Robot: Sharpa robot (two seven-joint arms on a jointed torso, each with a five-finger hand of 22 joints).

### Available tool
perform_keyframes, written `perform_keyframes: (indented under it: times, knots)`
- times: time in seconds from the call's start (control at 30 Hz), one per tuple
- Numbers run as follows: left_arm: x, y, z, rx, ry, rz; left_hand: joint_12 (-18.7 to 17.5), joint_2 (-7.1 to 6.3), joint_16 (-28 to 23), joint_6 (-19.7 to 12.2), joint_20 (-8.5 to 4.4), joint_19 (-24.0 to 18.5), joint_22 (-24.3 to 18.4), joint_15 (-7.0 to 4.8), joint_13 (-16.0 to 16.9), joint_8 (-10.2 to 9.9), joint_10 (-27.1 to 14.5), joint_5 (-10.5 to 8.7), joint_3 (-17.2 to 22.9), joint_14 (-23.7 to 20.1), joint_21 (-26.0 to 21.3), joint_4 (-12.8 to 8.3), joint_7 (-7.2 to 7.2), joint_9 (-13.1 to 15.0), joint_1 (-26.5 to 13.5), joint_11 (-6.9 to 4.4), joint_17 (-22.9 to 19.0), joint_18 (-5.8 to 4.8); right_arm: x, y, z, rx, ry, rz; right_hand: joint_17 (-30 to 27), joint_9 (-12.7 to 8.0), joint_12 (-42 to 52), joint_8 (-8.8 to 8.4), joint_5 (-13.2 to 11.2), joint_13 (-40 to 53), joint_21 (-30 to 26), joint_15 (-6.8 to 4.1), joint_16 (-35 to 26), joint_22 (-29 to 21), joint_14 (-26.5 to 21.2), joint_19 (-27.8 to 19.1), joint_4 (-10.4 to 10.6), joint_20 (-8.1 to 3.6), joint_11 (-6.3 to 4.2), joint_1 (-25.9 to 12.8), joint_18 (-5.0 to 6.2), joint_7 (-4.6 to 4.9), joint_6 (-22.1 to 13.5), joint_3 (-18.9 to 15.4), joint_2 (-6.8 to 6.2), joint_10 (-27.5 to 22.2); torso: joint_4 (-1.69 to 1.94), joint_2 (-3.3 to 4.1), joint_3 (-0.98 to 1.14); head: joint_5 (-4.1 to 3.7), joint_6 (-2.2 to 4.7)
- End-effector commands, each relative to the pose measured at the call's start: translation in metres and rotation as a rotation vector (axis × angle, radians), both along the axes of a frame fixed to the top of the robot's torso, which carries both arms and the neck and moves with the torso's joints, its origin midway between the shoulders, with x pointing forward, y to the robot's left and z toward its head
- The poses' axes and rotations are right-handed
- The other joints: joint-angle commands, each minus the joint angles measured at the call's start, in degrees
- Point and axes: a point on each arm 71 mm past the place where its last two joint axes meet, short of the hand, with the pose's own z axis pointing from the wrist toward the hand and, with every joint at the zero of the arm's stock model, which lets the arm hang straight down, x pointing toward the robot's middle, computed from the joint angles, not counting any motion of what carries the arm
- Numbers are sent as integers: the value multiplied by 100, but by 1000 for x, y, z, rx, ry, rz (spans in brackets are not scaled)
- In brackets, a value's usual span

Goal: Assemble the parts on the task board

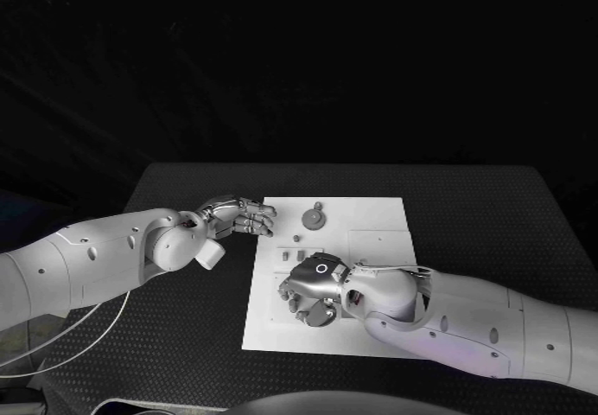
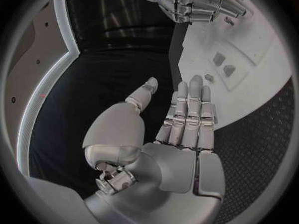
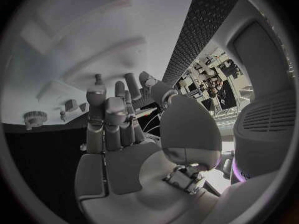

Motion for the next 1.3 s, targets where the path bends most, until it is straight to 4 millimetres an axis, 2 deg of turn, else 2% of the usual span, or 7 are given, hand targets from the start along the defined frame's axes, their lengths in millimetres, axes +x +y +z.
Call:
perform_keyframes:
  times: [0.03, 0.3, 0.6, 0.7, 0.97, 1.0, 1.3]
  knots:
    - [0, -1, 1, -7, -6, -11, -22, 11, -40, -9, 3, 26, -2, -13, 9, 30, 36, -2, -24, 45, -21, 1, 47, -9, -31, 18, 8, -43, 0, 0, 5, 59, -12, -8, -11, -10, -85, -40, 30, -53, -21, 130, 36, 75, -63, -6, 63, -51, 93, 29, 482, 36, -93, -2, -98, -173, 0, -1, 3, -3, 8]
    - [0, 0, 1, -5, -6, -9, -27, 7, -42, -11, 4, 25, -3, -12, 9, 29, 32, -1, -27, 44, -22, 2, 46, -11, -37, 19, 9, -43, -3, -7, 13, 117, -22, -16, -18, -12, -77, -57, 31, -112, -41, 184, 41, 74, -79, -15, 148, -71, 148, 71, 482, 57, -196, -1, -172, -330, -4, 0, 8, -20, 46]
    - [2, 1, 1, -4, -9, -3, -32, 6, -45, -12, 4, 25, -3, -12, 8, 29, 29, -1, -28, 44, -23, 2, 44, -13, -40, 21, 9, -43, 21, -29, 63, 300, -36, -124, -9, 20, 33, 17, 31, -82, -31, 145, 78, 82, -70, 20, 263, -97, 105, 102, 482, 100, -123, 10, -79, -154, -11, -11, 13, -96, 137]
    - [2, 3, 1, -1, -10, 2, -32, 8, -46, -12, 4, 25, -4, -12, 8, 29, 29, -1, -28, 44, -23, 3, 43, -13, -41, 21, 10, -43, 41, -50, 80, 336, 61, -256, -26, 56, 496, 86, 30, 257, -43, -26, 51, 87, -101, -5, 326, -70, -74, 81, 482, -39, -30, -64, -45, 493, -21, -15, 11, -151, 184]
    - [4, 7, 0, 16, -27, 12, -34, 7, -47, -12, 3, 25, -4, -12, 9, 29, 29, -1, -28, 44, -24, 1, 39, -14, -40, 20, 11, -43, 91, -124, 101, 330, 200, -527, -48, 246, 1699, 269, 25, 1874, -86, -191, 16, 72, -96, -2, 792, -24, -244, -488, 482, -211, 188, -451, 122, 482, -82, -55, 6, -217, 267]
    - [4, 7, 1, 20, -31, 13, -34, 7, -47, -11, 3, 25, -4, -12, 9, 30, 30, -1, -28, 44, -24, 1, 38, -14, -40, 20, 11, -43, 93, -132, 101, 328, 218, -556, -34, 300, 2299, 283, 39, 2582, -70, -292, 45, 87, -65, 32, 895, -83, -303, -559, 482, -293, 187, -448, 64, 285, -90, -63, 6, -226, 268]
    - [3, 15, 4, 30, -60, 56, -87, -10, -61, -18, 3, 22, -5, -10, -12, 29, -29, -1, -30, 41, -26, -6, 4, -21, -35, 42, 14, -43, 78, -156, 88, 176, 455, -644, 45, 540, 3530, 453, 36, 3904, 50, -363, 171, 136, -40, 55, 1259, -114, -421, -878, 482, -364, 419, -449, 212, -121, -118, -110, 39, -249, 254]
